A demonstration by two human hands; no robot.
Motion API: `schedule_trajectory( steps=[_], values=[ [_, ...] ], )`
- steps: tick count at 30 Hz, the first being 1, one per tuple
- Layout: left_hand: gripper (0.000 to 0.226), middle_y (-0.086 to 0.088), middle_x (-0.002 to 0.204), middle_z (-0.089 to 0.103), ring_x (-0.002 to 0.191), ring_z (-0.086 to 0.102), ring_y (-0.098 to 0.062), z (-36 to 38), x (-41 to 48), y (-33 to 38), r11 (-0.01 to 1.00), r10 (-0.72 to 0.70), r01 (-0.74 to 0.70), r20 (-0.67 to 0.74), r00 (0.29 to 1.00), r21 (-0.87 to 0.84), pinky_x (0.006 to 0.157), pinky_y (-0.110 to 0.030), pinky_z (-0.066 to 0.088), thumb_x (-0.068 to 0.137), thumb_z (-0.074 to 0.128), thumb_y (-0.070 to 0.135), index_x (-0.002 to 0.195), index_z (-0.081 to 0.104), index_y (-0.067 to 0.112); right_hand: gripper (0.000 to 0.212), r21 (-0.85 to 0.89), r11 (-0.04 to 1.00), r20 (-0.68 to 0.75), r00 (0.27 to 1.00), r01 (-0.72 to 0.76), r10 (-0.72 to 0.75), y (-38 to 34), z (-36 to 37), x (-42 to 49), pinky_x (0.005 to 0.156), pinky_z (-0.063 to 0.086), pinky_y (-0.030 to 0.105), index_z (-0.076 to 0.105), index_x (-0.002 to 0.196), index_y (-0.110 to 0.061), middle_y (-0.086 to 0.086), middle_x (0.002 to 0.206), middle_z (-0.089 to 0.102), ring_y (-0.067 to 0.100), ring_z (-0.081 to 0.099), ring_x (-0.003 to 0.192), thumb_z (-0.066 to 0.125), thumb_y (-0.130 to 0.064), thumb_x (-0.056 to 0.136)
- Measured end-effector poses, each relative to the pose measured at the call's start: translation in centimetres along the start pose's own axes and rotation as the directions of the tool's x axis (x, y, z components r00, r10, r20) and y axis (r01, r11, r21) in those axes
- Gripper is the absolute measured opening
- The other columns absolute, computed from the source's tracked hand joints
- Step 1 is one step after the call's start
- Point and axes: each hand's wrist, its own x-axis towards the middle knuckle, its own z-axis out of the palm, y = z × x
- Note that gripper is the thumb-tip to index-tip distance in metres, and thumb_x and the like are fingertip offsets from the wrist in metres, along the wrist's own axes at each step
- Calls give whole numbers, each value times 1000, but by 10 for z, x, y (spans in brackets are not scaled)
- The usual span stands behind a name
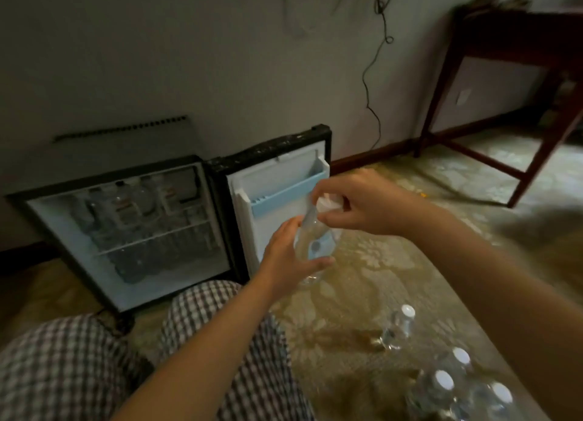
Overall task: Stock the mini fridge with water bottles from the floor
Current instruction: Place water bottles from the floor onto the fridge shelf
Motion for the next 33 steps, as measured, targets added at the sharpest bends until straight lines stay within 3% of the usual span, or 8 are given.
schedule_trajectory(
  steps=[3, 6, 9, 14, 18, 21, 25, 33],
  values=[
    [75, -5, 131, 51, 121, 49, -17, -45, 5, 2, 990, 57, -49, 58, 997, -130, 96, -29, 43, 74, 75, 32, 138, 37, 24, 20, -40, 994, 35, 994, 104, -102, -25, -15, 35, 61, 44, 27, 59, 106, -25, -1, 73, 60, 14, 54, 65, 59, -29, 86],
    [65, -4, 96, 58, 91, 62, -17, -81, 4, -6, 978, 13, -17, -23, 1000, -208, 81, -39, 52, 61, 81, 47, 112, 53, 19, 22, -56, 982, 45, 983, 183, -180, -48, -23, 66, 62, 41, 29, 55, 111, -23, -2, 75, 57, 17, 52, 68, 55, -30, 90],
    [56, -3, 82, 62, 73, 64, -3, -113, -1, -19, 979, -33, -5, -182, 983, -202, 69, -26, 51, 61, 86, 24, 101, 56, -2, 23, 17, 973, -26, 973, 229, -229, -69, -19, 94, 60, 41, 27, 55, 110, -21, -5, 71, 55, 16, 52, 66, 57, -29, 89],
    [50, -10, 83, 71, 79, 71, -13, -154, -11, -40, 955, -162, 64, -327, 931, -291, 79, -35, 59, 63, 84, 11, 101, 57, -9, 27, 281, 939, -234, 963, 199, -135, -103, 18, 141, 59, 40, 13, 59, 105, -16, -10, 71, 56, 2, 51, 61, 68, -26, 82],
    [56, -9, 85, 72, 84, 71, -23, -178, -13, -64, 946, -235, 128, -358, 904, -298, 83, -47, 57, 55, 86, 33, 94, 60, 3, 27, 451, 886, -247, 969, 110, 5, -120, 56, 174, 58, 40, 14, 63, 94, -15, -4, 78, 60, 6, 53, 67, 70, -37, 80],
    [46, -5, 82, 70, 85, 69, -23, -193, -11, -83, 938, -294, 191, -368, 882, -289, 83, -48, 57, 55, 85, 32, 88, 58, 12, 37, 495, 868, -191, 979, 33, 71, -126, 81, 198, 57, 37, 21, 63, 86, -10, 3, 78, 57, 11, 49, 66, 68, -46, 79],
    [39, -3, 82, 68, 83, 67, -19, -208, 1, -106, 933, -329, 232, -392, 859, -275, 80, -38, 57, 60, 85, 28, 83, 55, 22, 40, 491, 870, -142, 982, -43, 128, -134, 106, 228, 64, 43, 29, 64, 94, -14, 1, 82, 57, 14, 53, 72, 62, -52, 81],
    [48, -5, 100, 68, 94, 65, -18, -226, 31, -143, 897, -437, 391, -279, 855, -207, 81, -32, 54, 70, 78, 37, 107, 53, 20, 39, 419, 892, -89, 970, -170, 227, -124, 140, 271, 77, 50, 36, 63, 103, -16, 2, 90, 65, 19, 61, 86, 58, -50, 85]
  ],
)
